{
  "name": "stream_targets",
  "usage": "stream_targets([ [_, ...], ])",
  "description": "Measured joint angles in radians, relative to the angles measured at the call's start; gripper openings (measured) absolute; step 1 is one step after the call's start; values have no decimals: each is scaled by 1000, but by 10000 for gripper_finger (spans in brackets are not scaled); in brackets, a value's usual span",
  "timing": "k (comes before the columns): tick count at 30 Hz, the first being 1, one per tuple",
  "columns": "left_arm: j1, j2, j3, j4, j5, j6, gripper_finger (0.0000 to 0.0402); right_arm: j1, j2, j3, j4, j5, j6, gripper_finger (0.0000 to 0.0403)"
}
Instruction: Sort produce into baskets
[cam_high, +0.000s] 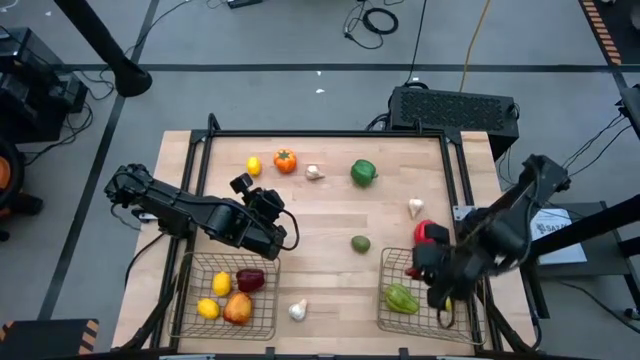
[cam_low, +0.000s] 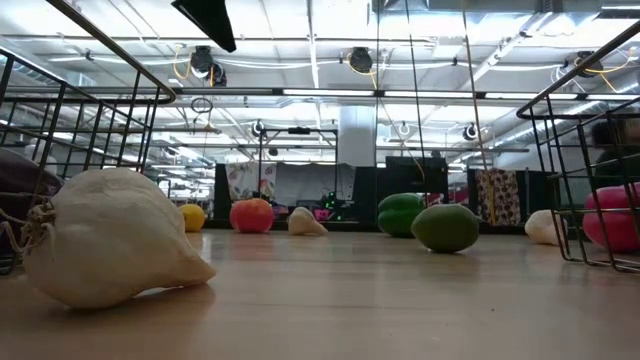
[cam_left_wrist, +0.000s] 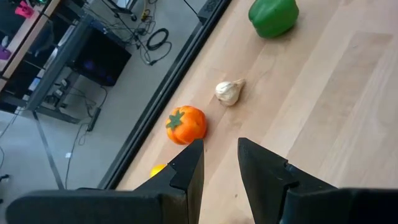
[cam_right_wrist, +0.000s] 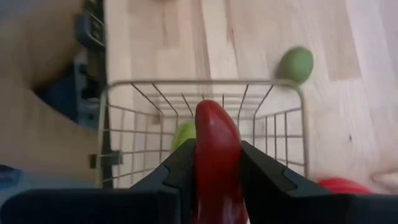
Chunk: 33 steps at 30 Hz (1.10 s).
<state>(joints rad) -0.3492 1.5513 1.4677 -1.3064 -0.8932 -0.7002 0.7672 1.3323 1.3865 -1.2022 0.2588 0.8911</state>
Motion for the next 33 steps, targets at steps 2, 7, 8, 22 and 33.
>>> stream_targets([
  [2, 0, 0, 0, 0, 0, 0, 107, 26, 49, 0, -10, 5, 30, 98],
  [7, 0, 0, 0, 0, 0, 1, 107, 67, 168, 0, -49, 6, 101, 98],
  [8, 0, 0, 0, 0, 0, 1, 107, 73, 191, 0, -66, 4, 120, 98],
  [22, 3, 0, 0, 17, 0, 9, 107, 159, 331, -1, -177, -81, 355, 116],
  [33, 3, 0, -16, 58, -6, 59, 107, 155, 331, -1, -154, 108, 329, 214],
])
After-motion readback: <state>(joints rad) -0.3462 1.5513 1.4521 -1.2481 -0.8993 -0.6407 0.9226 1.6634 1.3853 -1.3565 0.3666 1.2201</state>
